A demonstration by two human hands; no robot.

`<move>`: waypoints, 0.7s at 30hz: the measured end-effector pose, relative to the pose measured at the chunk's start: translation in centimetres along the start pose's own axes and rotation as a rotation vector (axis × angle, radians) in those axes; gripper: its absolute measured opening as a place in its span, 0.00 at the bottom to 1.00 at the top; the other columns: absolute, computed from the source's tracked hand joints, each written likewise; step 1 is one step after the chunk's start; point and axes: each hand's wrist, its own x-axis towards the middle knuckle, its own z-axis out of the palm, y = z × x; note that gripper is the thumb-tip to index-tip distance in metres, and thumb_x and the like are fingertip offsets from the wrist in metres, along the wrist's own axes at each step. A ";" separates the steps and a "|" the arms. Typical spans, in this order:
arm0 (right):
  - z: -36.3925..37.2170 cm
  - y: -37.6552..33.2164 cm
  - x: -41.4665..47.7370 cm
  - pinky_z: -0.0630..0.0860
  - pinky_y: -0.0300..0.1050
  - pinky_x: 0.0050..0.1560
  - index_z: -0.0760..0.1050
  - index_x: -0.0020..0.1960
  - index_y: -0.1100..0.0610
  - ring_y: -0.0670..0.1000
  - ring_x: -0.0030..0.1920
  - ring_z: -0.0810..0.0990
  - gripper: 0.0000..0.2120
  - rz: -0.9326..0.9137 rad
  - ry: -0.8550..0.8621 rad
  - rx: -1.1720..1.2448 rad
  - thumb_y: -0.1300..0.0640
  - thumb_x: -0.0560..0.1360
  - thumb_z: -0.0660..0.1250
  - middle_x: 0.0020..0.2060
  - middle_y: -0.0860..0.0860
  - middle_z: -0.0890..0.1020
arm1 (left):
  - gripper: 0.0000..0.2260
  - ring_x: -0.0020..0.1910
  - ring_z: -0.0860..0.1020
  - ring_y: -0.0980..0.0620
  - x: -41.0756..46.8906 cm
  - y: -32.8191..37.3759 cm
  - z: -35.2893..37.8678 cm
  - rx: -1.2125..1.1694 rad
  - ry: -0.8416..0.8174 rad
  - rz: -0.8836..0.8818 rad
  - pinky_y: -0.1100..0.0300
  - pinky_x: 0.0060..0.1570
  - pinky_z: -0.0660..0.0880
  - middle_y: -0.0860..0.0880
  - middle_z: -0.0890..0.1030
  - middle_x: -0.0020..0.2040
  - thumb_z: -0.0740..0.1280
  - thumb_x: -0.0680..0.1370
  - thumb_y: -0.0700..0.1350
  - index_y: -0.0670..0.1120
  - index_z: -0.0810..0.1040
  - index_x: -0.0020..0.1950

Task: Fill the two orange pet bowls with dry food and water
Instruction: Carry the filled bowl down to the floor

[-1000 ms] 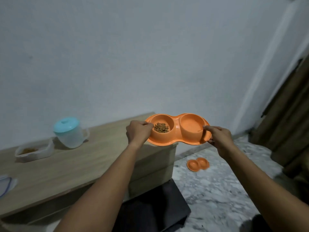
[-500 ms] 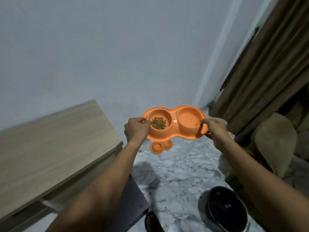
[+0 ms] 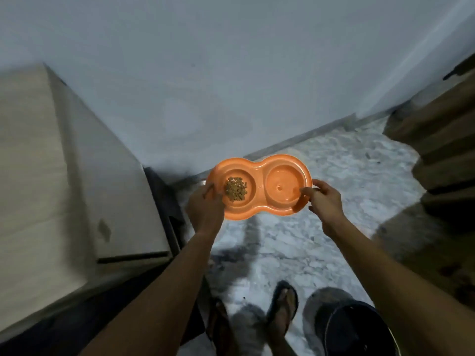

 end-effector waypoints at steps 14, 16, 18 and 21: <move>25.2 28.7 35.4 0.80 0.53 0.51 0.82 0.53 0.57 0.59 0.49 0.85 0.12 -0.076 -0.301 -0.358 0.53 0.72 0.71 0.45 0.57 0.86 | 0.12 0.54 0.80 0.39 25.3 -33.4 19.5 0.119 0.280 -0.207 0.61 0.47 0.68 0.37 0.83 0.53 0.66 0.77 0.40 0.43 0.82 0.60; 27.7 31.4 38.3 0.79 0.51 0.55 0.80 0.62 0.63 0.59 0.54 0.84 0.23 -0.079 -0.325 -0.410 0.50 0.72 0.71 0.53 0.58 0.86 | 0.13 0.55 0.79 0.39 27.4 -36.6 20.7 0.131 0.276 -0.214 0.58 0.51 0.72 0.37 0.83 0.53 0.65 0.77 0.40 0.44 0.82 0.60; 29.7 33.6 40.8 0.79 0.51 0.53 0.76 0.68 0.65 0.58 0.54 0.84 0.32 -0.098 -0.342 -0.428 0.47 0.70 0.71 0.55 0.59 0.85 | 0.15 0.57 0.79 0.41 29.1 -39.3 21.7 0.141 0.272 -0.196 0.54 0.57 0.75 0.40 0.83 0.56 0.66 0.77 0.41 0.45 0.80 0.63; 31.3 34.9 42.6 0.77 0.49 0.45 0.76 0.64 0.65 0.58 0.47 0.83 0.21 -0.128 -0.372 -0.457 0.53 0.77 0.70 0.46 0.58 0.83 | 0.17 0.58 0.79 0.42 31.2 -42.0 22.3 0.150 0.264 -0.186 0.51 0.60 0.75 0.41 0.82 0.59 0.65 0.77 0.41 0.47 0.79 0.65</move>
